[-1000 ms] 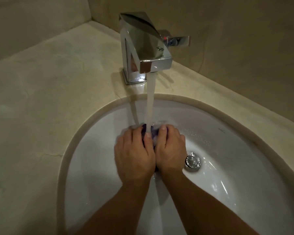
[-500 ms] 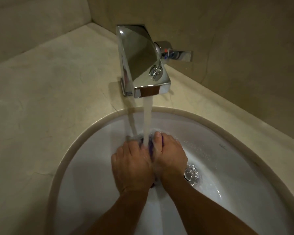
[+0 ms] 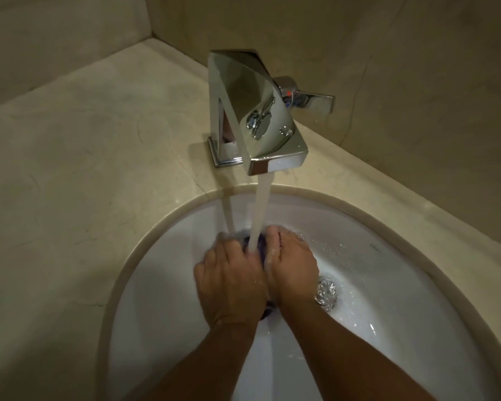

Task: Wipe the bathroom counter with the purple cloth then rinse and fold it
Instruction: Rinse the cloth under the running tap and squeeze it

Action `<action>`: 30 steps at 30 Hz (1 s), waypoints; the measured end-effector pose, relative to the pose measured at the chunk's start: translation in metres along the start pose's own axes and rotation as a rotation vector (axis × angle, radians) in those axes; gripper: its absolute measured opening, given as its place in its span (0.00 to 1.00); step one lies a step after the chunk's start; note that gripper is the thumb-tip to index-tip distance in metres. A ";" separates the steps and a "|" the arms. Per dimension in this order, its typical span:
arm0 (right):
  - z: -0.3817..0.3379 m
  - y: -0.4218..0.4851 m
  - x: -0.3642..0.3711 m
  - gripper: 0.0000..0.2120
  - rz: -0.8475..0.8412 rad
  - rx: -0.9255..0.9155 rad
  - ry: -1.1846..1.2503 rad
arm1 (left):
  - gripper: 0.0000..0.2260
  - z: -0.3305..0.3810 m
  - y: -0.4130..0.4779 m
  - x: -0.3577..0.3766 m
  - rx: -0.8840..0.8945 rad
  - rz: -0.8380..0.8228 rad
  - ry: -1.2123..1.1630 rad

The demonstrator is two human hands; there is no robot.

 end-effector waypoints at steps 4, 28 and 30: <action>0.001 0.002 -0.003 0.27 -0.001 0.059 0.123 | 0.12 0.004 0.003 -0.005 -0.089 -0.029 -0.117; -0.006 -0.028 -0.021 0.21 0.100 -0.079 0.401 | 0.15 -0.008 -0.008 -0.019 0.136 0.079 -0.487; -0.005 -0.027 -0.015 0.21 0.117 -0.136 0.377 | 0.17 -0.008 -0.008 -0.014 0.149 0.158 -0.440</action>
Point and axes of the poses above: each hand's wrist, its own y-axis towards the middle knuckle, its own x-axis out of the palm, z = x × y, the point moved 3 cm from there along y, towards the middle knuckle, and after that the axes turned 13 degrees about z, right-handed, at the moved point
